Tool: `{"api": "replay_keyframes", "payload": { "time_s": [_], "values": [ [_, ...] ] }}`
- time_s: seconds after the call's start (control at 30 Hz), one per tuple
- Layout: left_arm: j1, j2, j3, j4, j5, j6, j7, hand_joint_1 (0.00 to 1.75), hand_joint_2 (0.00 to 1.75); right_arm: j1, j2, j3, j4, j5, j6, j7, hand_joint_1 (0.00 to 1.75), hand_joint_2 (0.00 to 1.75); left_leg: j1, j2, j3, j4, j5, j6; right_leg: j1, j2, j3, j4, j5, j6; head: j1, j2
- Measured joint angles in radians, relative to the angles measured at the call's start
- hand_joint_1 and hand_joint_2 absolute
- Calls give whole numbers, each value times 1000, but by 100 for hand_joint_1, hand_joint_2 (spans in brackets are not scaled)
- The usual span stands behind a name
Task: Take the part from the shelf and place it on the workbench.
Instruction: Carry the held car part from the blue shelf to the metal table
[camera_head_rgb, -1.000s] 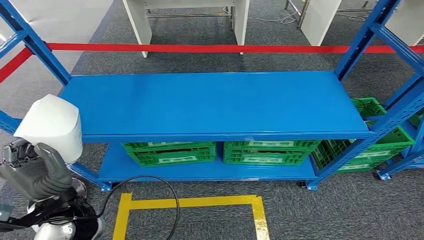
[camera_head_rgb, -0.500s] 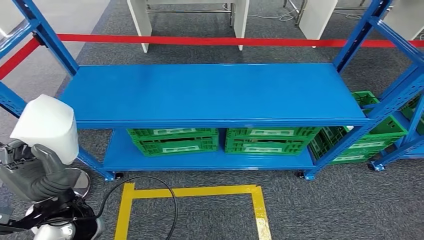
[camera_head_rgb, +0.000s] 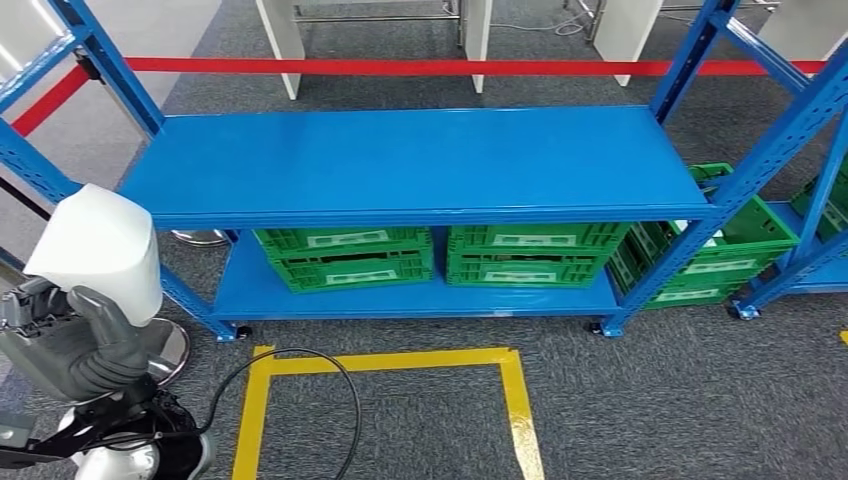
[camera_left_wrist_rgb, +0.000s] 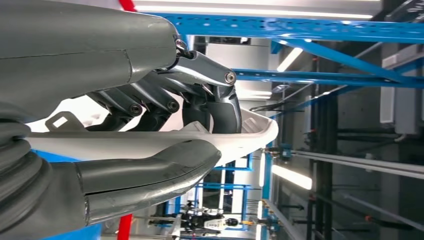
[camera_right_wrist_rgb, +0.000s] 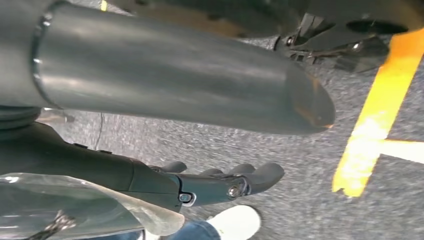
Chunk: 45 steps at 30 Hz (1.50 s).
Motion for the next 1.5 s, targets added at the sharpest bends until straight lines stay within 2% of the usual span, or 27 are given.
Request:
{"api": "replay_keyframes", "payload": {
  "time_s": [0.1, 0.13, 0.17, 0.2, 0.23, 0.3, 0.37, 0.4, 0.47, 0.5, 0.57, 0.63, 0.67, 0.7, 0.73, 0.8, 0.87, 0.9, 0.97, 1.03, 1.13, 1.17, 1.23, 1.3, 1.37, 1.4, 1.5],
  "values": [
    [0, 1, 0, 0, -1, 2, -1, 175, 175, 1, 1, -2, -1, 0, 0, 2, 0, 0, 4, -3, -34, 154, -146, -15, -1, -6, -32, 0, 34, -18, -3, 0],
    [0, 2, -1, 0, -1, 3, -1, 175, 175, 1, 1, -2, -1, 1, 0, 2, 0, 0, 5, -3, -42, 218, -180, -18, 0, -7, -45, 2, 46, -18, -4, 0],
    [0, 2, -1, 1, -1, 4, -1, 175, 175, 1, 1, -2, -1, 1, 0, 1, 0, 0, 6, -3, -39, 260, -190, -19, 1, -7, -60, 6, 56, -18, -4, 0],
    [0, 2, -1, 1, -1, 5, -1, 175, 175, 1, 1, -2, -1, 1, 0, 1, 0, 0, 6, -3, -22, 267, -178, -19, 2, -7, -77, 11, 66, -18, -4, 0],
    [0, 3, -1, 1, -1, 6, -1, 175, 175, 1, 1, -2, -1, 1, 0, 1, 0, 0, 6, -3, 11, 236, -151, -16, 2, -7, -94, 17, 74, -17, -4, 0],
    [-1, 3, -1, 1, -1, 7, -1, 175, 175, 1, 1, -2, -1, 1, 0, 1, 0, 0, 4, -5, 113, 96, -112, -6, 5, -6, -122, 30, 87, -12, -4, 0],
    [-3, 3, -1, 1, -2, 7, -2, 175, 175, 0, 2, -2, -1, 2, 0, 0, 0, 0, 0, -7, 184, -24, -119, 5, 6, -5, -138, 37, 102, -3, -3, 0],
    [-3, 3, -1, 1, -3, 7, -3, 175, 175, 1, 3, -3, -1, 2, 0, 0, 0, 0, -3, -7, 193, -48, -126, 9, 5, -5, -144, 37, 110, 4, -3, 0],
    [-4, 4, -1, 1, -4, 10, -4, 175, 175, 2, 3, -3, -1, 2, 0, 0, 0, 0, -4, -5, 180, -56, -113, 20, 3, -4, -152, 37, 119, 18, -4, 0],
    [-5, 4, -1, 1, -4, 12, -4, 175, 175, 3, 4, -3, -1, 3, 0, -1, 0, 0, -2, -3, 171, -59, -103, 28, 2, -2, -161, 47, 104, 23, -2, 0],
    [-8, 3, -1, 2, -5, 17, -5, 175, 175, 3, 4, -3, -1, 4, 0, -3, 0, 0, 2, 1, 150, -61, -82, 41, 1, 1, -191, 122, 24, 32, 2, 0],
    [-9, 3, -1, 2, -5, 21, -7, 175, 175, 2, 4, -3, -1, 6, 0, -4, 0, 0, 1, 2, 120, -55, -63, 45, -1, 1, -225, 253, -60, 39, 5, 0],
    [-9, 4, -1, 3, -5, 23, -8, 175, 175, 2, 4, -3, -1, 7, 0, -5, 0, 0, 1, 3, 105, -51, -55, 45, -2, 1, -231, 304, -74, 41, 5, 0],
    [-10, 4, -1, 4, -6, 24, -9, 175, 175, 2, 4, -3, -1, 7, 0, -6, 0, 0, 1, 4, 90, -47, -46, 44, -3, 1, -222, 325, -66, 43, 5, 0],
    [-11, 5, -1, 4, -8, 26, -10, 175, 175, 1, 4, -3, -1, 7, 0, -6, 0, 0, 1, 4, 77, -42, -39, 42, -4, 1, -196, 309, -40, 44, 5, 0],
    [-15, 7, -1, 5, -14, 31, -13, 175, 175, -1, 4, -4, -1, 7, 0, -7, 0, 0, 1, 4, 53, -29, -28, 35, -5, 1, -104, 188, 7, 43, 5, 0],
    [-22, 9, -1, 5, -18, 33, -15, 175, 175, -4, 4, -4, -2, 8, 0, -8, 0, 0, -2, 4, 35, -16, -16, 25, -4, 3, -24, 65, 8, 39, 4, 0],
    [-24, 9, -1, 6, -18, 34, -16, 175, 175, -5, 4, -4, -2, 8, 0, -8, 0, 0, -2, 5, 28, -14, -7, 20, -3, 4, -8, 35, 1, 38, 4, 0],
    [-27, 10, -1, 6, -16, 34, -17, 175, 175, -4, 4, -4, -2, 9, 0, -8, 0, 0, -2, 4, 18, -12, 5, 10, -4, 4, -11, 22, 5, 32, 3, 0],
    [-27, 11, 0, 6, -12, 35, -16, 175, 175, -4, 4, -5, -2, 9, 0, -8, 0, 0, 0, 1, 2, 19, -36, -2, -7, 1, -25, 17, 17, 14, 1, 0],
    [-26, 11, 0, 8, -7, 36, -15, 175, 175, -5, 4, -8, -2, 10, 0, -10, 0, 0, 3, -2, -37, 194, -176, -14, -6, -4, -61, 20, 43, -10, -2, 0],
    [-26, 11, 0, 8, -4, 37, -15, 175, 175, -5, 4, -10, -2, 10, 0, -10, 0, 0, 4, -2, -42, 249, -198, -15, -5, -5, -75, 23, 51, -12, -2, 0],
    [-26, 12, 1, 10, 0, 37, -16, 175, 175, -5, 4, -13, -2, 10, 0, -10, 0, 0, 4, -2, -14, 271, -173, -14, -4, -6, -106, 33, 68, -12, -2, 0],
    [-26, 13, 2, 12, 1, 37, -16, 175, 175, -5, 4, -15, -2, 10, 0, -10, 0, 0, 4, -3, 71, 164, -121, -8, -4, -6, -134, 45, 82, -9, -2, 0],
    [-27, 14, 1, 12, 1, 37, -17, 175, 175, -5, 4, -18, -2, 9, -1, -10, 0, 0, 1, -6, 162, 23, -121, 0, -1, -4, -152, 53, 96, -1, -2, 0],
    [-27, 14, 1, 12, 1, 38, -18, 175, 175, -5, 4, -19, -2, 9, -1, -10, 0, 0, -1, -7, 184, -18, -131, 5, -1, -4, -157, 54, 105, 5, -2, 0],
    [-26, 15, 2, 12, 1, 38, -20, 175, 175, -3, 4, -21, -2, 9, -1, -10, 0, 0, -1, -5, 175, -42, -117, 24, -2, -2, -171, 54, 117, 25, -1, 0]
  ]
}}
